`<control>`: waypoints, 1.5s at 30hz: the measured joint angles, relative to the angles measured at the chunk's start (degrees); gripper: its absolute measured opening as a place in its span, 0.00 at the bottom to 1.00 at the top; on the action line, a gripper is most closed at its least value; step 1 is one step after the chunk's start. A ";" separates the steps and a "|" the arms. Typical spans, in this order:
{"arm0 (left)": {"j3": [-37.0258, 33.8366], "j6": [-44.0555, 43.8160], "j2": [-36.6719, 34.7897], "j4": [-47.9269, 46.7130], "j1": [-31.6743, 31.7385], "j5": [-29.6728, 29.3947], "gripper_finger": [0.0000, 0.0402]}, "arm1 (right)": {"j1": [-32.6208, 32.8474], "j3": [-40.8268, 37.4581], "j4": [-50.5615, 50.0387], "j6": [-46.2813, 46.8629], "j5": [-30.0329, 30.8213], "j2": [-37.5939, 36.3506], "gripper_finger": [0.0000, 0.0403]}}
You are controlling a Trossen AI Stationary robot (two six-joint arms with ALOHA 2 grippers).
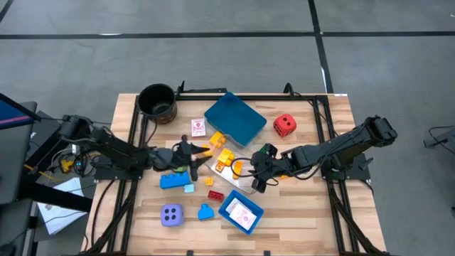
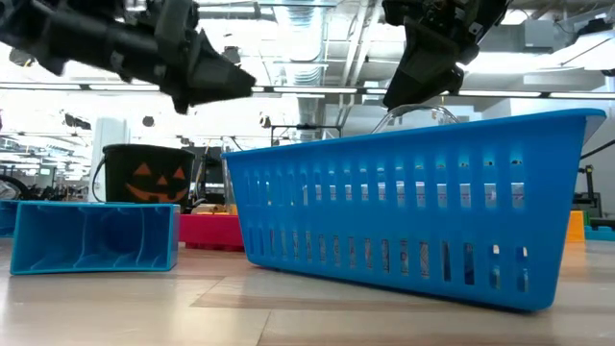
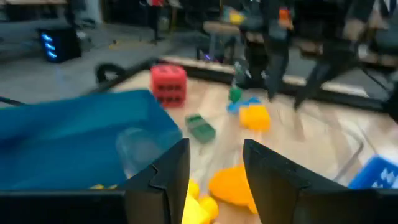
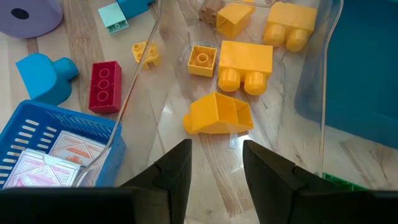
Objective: Pick & Place Toys
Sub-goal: Put the red playing card box into the blue bin
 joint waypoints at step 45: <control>0.00 -19.32 15.12 -16.19 31.61 6.21 0.00 | 0.00 -0.01 0.04 -0.07 0.00 0.00 0.34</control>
